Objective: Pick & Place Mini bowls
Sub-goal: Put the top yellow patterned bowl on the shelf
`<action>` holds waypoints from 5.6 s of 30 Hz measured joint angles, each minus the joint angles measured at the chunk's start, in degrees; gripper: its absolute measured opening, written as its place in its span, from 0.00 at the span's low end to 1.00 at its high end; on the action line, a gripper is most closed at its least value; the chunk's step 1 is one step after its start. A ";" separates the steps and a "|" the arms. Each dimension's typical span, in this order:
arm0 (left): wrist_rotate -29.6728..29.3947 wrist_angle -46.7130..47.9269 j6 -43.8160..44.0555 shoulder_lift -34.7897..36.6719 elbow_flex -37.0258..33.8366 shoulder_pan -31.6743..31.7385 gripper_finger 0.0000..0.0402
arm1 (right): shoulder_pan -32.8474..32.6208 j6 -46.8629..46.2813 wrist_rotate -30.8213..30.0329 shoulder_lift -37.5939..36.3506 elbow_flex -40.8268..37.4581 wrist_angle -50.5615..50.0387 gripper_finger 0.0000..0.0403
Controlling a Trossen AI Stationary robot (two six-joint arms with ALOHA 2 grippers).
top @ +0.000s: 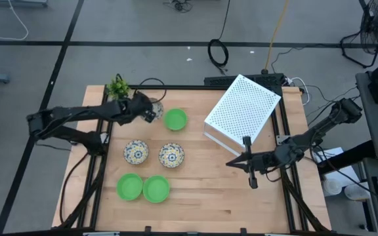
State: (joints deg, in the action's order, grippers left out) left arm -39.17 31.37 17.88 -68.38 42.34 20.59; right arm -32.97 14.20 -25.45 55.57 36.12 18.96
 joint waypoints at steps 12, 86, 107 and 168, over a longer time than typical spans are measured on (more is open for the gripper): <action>-15.76 -30.46 -34.50 2.10 0.11 -26.30 0.03 | 5.11 0.13 -0.03 7.36 0.02 5.83 0.00; -23.47 -82.34 -81.17 -26.18 12.63 -38.43 0.04 | 28.28 -2.44 -8.97 28.19 5.48 33.43 0.22; -23.17 -84.05 -70.50 -25.64 13.53 -40.90 0.72 | 28.39 6.08 -10.58 24.35 6.27 29.76 0.02; -30.52 -80.44 -74.29 -25.66 14.47 -43.07 0.88 | 88.89 -15.72 33.01 24.05 47.11 -94.90 0.03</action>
State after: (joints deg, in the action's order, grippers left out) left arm -69.69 -49.08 -56.40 -94.04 56.82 -22.48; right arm 55.92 -1.52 7.55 79.62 83.23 -75.94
